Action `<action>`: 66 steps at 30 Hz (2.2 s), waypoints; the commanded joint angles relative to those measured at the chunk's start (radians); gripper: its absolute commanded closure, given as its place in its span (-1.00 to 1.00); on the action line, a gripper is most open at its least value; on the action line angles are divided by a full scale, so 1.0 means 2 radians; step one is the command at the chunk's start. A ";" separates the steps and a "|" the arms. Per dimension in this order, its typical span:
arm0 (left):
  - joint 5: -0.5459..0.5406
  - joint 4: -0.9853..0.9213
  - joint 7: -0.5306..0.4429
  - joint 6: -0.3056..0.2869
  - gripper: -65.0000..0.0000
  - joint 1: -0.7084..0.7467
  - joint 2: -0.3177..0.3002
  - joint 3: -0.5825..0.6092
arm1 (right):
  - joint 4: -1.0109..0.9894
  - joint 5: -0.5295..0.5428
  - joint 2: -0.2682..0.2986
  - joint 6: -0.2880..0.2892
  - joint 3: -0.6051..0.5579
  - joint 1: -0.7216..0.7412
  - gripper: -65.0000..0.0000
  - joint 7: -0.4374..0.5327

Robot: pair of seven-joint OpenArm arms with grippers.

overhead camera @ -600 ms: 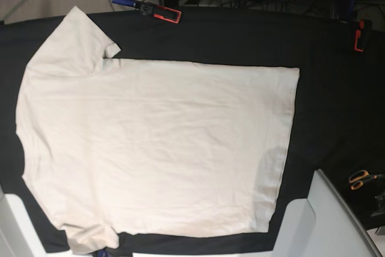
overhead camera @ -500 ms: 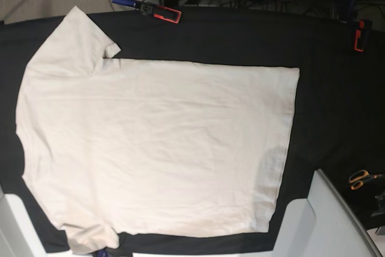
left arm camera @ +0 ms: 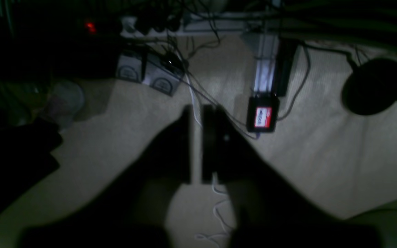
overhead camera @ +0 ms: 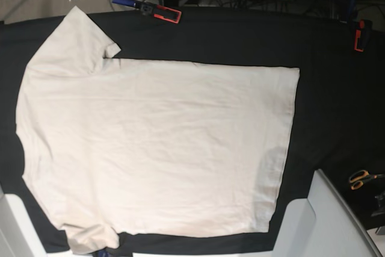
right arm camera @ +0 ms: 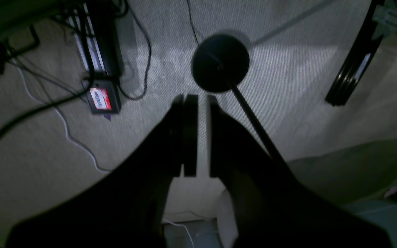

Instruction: Fold the T-shirt properly

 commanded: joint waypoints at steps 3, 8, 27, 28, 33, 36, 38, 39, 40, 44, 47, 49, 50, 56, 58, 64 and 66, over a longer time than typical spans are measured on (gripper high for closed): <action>0.000 -0.006 -0.003 0.000 1.00 0.003 -0.002 0.000 | -0.027 0.001 0.004 -0.002 0.000 0.009 0.87 0.002; -0.003 -0.010 -0.006 0.000 1.00 0.002 -0.002 -0.003 | -0.037 0.001 0.004 -0.002 0.001 0.015 0.87 0.004; 0.000 -0.006 -0.007 0.001 1.00 0.006 -0.002 0.000 | -0.039 0.000 -0.002 -0.002 0.001 0.012 0.88 0.002; 0.000 -0.006 -0.007 0.001 1.00 0.006 -0.002 0.000 | -0.039 0.000 -0.002 -0.002 0.001 0.011 0.88 0.002; 0.000 -0.005 -0.007 0.002 1.00 0.011 -0.003 0.000 | -0.009 0.000 -0.002 -0.002 0.001 -0.015 1.00 0.001; 0.000 0.017 -0.007 0.002 1.00 0.023 -0.010 0.000 | 0.027 0.000 0.000 -0.002 0.001 -0.038 1.00 -0.018; -0.001 0.061 -0.007 0.002 1.00 0.045 -0.014 -0.003 | 0.065 0.000 -0.001 -0.002 0.001 -0.054 1.00 -0.041; -0.004 0.082 -0.007 0.002 1.00 0.058 -0.014 -0.004 | 0.088 0.000 -0.001 -0.002 0.001 -0.064 1.00 -0.050; -0.004 0.104 -0.007 0.002 1.00 0.068 -0.015 -0.004 | 0.112 0.000 -0.001 -0.002 0.001 -0.074 1.00 -0.058; -0.002 0.125 -0.003 0.002 1.00 0.077 -0.017 -0.004 | 0.177 0.000 0.000 -0.002 0.001 -0.094 1.00 -0.103; -0.001 0.126 -0.003 0.002 1.00 0.077 -0.017 -0.004 | 0.188 0.000 0.000 -0.002 0.001 -0.096 1.00 -0.115; -0.004 0.126 -0.003 0.002 1.00 0.077 -0.017 -0.004 | 0.192 0.000 0.000 -0.002 0.001 -0.096 1.00 -0.115; -0.004 0.126 -0.003 0.002 1.00 0.078 -0.017 -0.004 | 0.192 0.000 -0.001 -0.002 0.001 -0.096 1.00 -0.115; -0.003 0.131 -0.007 0.002 1.00 0.088 -0.017 -0.005 | 0.211 0.000 -0.002 -0.002 0.002 -0.106 1.00 -0.116; -0.004 0.154 -0.007 0.002 1.00 0.098 -0.018 -0.005 | 0.253 0.000 -0.002 -0.003 0.020 -0.126 1.00 -0.116; -0.005 0.278 -0.004 0.002 1.00 0.154 -0.027 -0.005 | 0.399 0.000 -0.015 -0.003 0.084 -0.176 1.00 -0.166; -0.005 0.319 -0.003 0.003 1.00 0.170 -0.028 -0.006 | 0.441 0.000 -0.016 -0.002 0.093 -0.184 1.00 -0.191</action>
